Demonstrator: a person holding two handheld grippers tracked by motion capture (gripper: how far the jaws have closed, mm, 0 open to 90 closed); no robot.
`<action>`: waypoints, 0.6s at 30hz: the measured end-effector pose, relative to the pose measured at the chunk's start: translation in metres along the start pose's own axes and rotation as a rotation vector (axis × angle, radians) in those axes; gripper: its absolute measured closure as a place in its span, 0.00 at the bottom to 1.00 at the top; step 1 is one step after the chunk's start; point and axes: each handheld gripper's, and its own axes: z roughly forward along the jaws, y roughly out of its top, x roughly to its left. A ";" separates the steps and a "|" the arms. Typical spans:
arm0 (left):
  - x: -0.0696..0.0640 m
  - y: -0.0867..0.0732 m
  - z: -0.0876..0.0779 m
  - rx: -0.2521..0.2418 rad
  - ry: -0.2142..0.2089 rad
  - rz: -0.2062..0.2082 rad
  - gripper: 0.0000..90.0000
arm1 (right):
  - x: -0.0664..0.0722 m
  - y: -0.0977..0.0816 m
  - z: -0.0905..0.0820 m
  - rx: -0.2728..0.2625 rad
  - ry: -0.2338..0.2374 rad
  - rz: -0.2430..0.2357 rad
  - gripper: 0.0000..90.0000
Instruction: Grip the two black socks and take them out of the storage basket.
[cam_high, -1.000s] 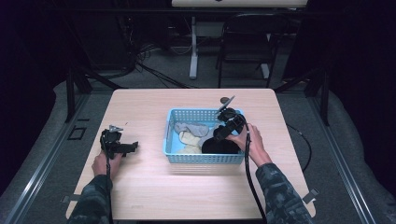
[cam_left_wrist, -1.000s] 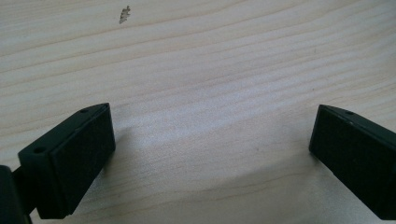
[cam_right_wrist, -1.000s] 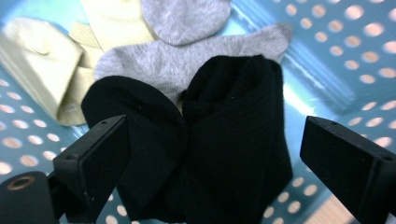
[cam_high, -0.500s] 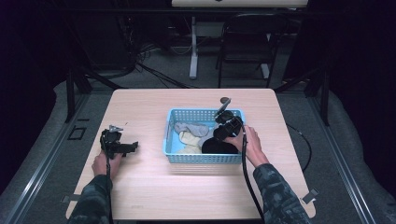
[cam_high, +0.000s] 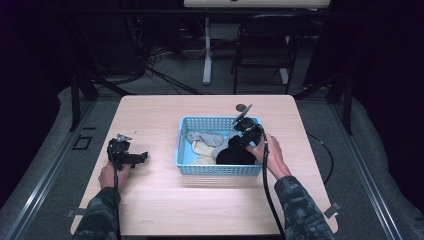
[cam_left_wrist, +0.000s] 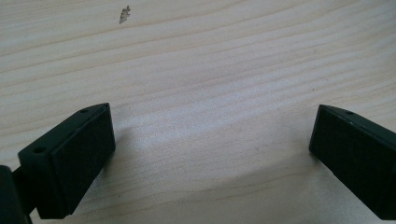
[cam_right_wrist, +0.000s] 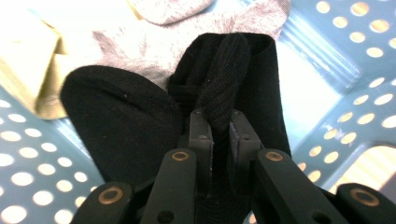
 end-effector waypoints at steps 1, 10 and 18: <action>0.000 0.000 0.000 0.000 0.000 -0.002 0.00 | -0.001 0.000 -0.002 -0.002 0.008 0.000 0.92; 0.000 0.000 0.000 0.000 0.000 0.000 0.00 | -0.005 -0.002 -0.031 -0.064 0.026 -0.013 0.92; 0.000 0.000 0.000 0.000 0.000 0.000 0.00 | -0.005 0.005 -0.056 -0.110 0.055 -0.018 0.93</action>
